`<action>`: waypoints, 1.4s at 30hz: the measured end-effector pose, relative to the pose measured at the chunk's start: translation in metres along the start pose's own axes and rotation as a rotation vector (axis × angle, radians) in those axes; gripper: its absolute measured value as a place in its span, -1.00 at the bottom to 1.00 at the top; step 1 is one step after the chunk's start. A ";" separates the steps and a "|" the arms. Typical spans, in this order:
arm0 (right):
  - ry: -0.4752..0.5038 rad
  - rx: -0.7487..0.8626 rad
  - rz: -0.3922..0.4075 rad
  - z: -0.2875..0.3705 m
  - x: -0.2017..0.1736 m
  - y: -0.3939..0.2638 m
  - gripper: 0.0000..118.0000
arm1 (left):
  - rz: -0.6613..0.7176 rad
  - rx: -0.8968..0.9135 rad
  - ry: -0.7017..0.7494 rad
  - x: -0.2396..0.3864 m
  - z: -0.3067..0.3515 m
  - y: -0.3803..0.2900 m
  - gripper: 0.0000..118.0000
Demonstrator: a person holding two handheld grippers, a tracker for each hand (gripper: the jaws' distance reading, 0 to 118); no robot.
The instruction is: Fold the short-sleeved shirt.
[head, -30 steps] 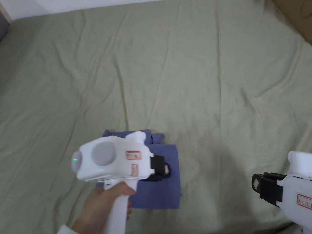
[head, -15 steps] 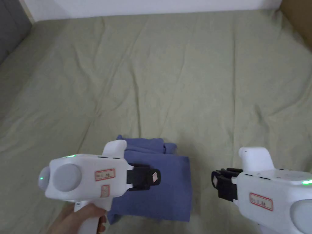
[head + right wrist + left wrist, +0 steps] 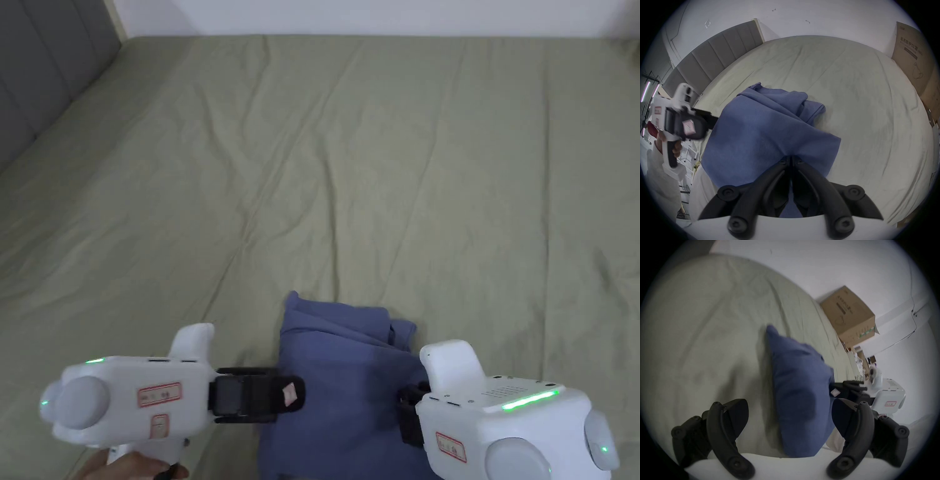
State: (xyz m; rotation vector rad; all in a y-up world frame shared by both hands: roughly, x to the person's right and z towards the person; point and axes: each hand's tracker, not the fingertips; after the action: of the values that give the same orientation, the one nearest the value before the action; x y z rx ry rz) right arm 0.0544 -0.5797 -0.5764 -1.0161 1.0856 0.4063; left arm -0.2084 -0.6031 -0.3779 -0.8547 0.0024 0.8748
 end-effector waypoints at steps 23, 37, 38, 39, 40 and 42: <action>-0.030 0.098 -0.077 0.058 0.007 0.003 -0.95 | -0.069 -0.039 0.194 -0.052 0.080 0.052 -0.49; -0.084 0.034 -0.245 0.045 0.051 -0.013 -0.95 | -0.036 -0.087 1.182 -0.171 0.214 0.119 0.43; -0.088 0.031 -0.246 0.047 0.046 -0.010 -0.95 | -0.035 -0.066 1.176 -0.165 0.220 0.117 0.48; -0.088 0.031 -0.246 0.047 0.046 -0.009 -0.95 | -0.032 -0.041 1.149 -0.160 0.226 0.116 0.48; -0.087 0.033 -0.248 0.047 0.047 -0.009 -0.95 | -0.029 -0.046 1.130 -0.154 0.231 0.115 0.48; -0.085 0.039 -0.250 0.049 0.044 -0.006 -0.95 | -0.033 -0.041 1.119 -0.139 0.238 0.113 0.50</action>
State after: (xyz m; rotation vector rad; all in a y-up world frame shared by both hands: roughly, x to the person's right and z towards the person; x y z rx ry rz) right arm 0.1046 -0.5496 -0.6074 -1.0756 0.8747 0.2231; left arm -0.4547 -0.5015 -0.2445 -1.2824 0.9415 0.2725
